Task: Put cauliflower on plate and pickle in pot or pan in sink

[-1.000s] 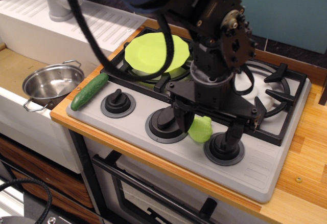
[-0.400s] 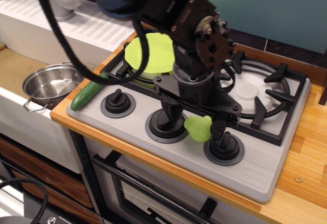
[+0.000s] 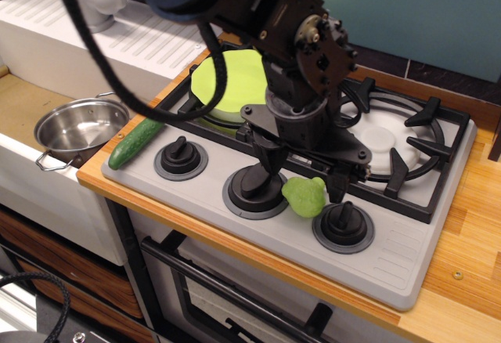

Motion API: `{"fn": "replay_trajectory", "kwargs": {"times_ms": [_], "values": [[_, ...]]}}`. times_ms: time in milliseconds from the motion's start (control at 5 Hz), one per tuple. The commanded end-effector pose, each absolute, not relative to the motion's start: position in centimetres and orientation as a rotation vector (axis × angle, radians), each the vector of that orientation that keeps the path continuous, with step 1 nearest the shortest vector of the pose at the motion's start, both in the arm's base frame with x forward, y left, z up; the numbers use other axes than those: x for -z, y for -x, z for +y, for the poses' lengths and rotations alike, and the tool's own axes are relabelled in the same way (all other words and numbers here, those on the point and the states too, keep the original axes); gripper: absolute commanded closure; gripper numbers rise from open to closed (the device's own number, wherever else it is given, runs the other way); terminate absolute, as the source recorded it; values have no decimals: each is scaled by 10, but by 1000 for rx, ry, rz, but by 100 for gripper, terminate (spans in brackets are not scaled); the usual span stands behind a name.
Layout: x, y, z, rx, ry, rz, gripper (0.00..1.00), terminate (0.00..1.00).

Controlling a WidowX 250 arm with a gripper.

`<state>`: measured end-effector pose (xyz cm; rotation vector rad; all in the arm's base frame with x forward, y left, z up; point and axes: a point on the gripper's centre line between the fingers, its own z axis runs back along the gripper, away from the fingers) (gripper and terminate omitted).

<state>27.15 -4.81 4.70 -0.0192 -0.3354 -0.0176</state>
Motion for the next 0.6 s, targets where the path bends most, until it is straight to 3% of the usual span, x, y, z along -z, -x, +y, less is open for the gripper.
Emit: {"fn": "replay_trajectory", "kwargs": {"times_ms": [0, 400], "values": [[-49, -286, -50, 7, 27, -359, 0, 0], [-43, -282, -54, -31, 11, -316, 0, 0]]}}
